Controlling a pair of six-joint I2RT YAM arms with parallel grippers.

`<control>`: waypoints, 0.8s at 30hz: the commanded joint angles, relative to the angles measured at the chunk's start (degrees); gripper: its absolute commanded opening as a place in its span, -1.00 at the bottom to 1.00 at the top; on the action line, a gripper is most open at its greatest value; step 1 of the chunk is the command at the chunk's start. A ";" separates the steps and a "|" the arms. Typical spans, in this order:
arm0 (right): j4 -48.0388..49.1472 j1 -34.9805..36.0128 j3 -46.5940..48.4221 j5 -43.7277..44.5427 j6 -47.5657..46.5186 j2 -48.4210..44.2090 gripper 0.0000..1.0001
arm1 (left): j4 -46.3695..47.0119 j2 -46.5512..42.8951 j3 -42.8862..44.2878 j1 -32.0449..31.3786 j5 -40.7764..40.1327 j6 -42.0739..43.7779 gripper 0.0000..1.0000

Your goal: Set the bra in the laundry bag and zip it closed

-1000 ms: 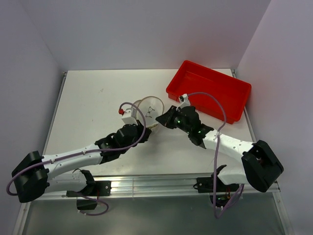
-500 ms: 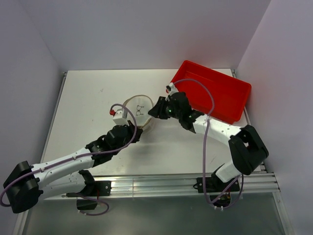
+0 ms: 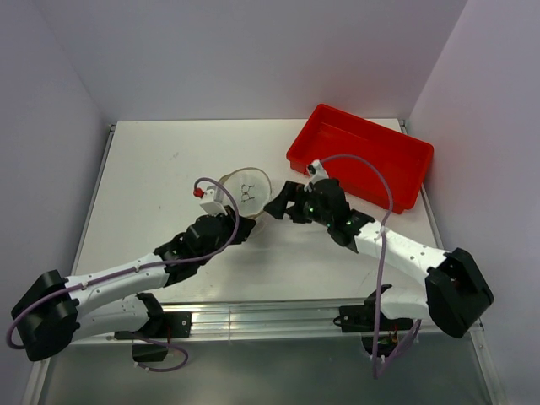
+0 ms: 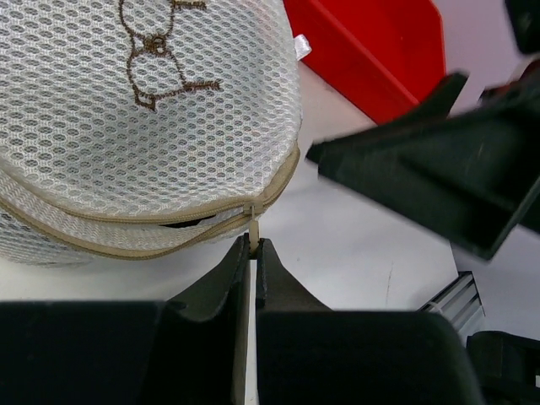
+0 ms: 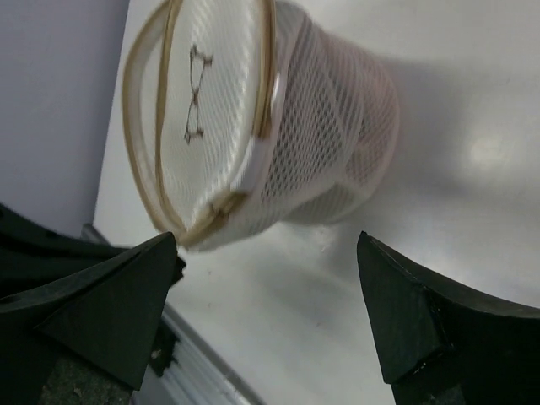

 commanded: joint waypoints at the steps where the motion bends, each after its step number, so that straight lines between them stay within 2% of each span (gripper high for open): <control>1: 7.84 2.11 -4.81 0.12 7.70 -4.78 0.88 | 5.32 1.08 2.89 -0.51 -0.08 -0.19 -1.00; 2: 8.55 2.28 -5.78 -0.41 8.59 -5.14 0.80 | 5.40 1.17 2.89 -0.60 0.00 -0.10 -1.00; 3: 10.99 2.37 -6.14 -1.20 9.12 -5.23 0.64 | 5.49 1.34 2.89 -0.69 0.18 0.07 -1.00; 5: 11.72 2.37 -5.44 -2.70 9.56 -4.71 0.54 | 5.49 1.43 2.80 -1.13 -0.08 0.25 -1.00; 6: 11.98 2.37 -4.92 -2.96 9.48 -3.66 0.35 | 5.49 1.61 2.71 -1.21 -0.08 0.34 -1.00; 7: 12.15 2.37 -4.13 -3.92 9.39 -2.87 0.25 | 5.49 1.70 2.63 -1.48 -0.08 0.42 -1.00; 10: 13.65 2.37 -3.68 -4.81 10.09 -0.40 0.06 | 5.49 2.14 2.54 -1.83 -0.17 0.86 -0.99; 14: 14.79 2.37 -3.24 -4.64 10.62 2.24 -0.01 | 5.41 2.22 2.89 -2.18 -0.43 1.83 -1.00; 17: 15.05 2.28 -2.89 -4.02 10.53 3.29 -0.56 | 4.44 1.70 3.33 -2.18 -1.22 2.71 -1.00; 20: 15.06 2.20 -3.15 -3.40 10.18 2.95 -0.82 | 2.60 1.00 3.59 -2.18 -2.36 3.76 -1.00; 24: 14.00 1.41 -2.89 -3.05 9.39 2.86 -0.98 | -0.56 -1.02 3.33 -2.18 -4.47 5.87 -0.99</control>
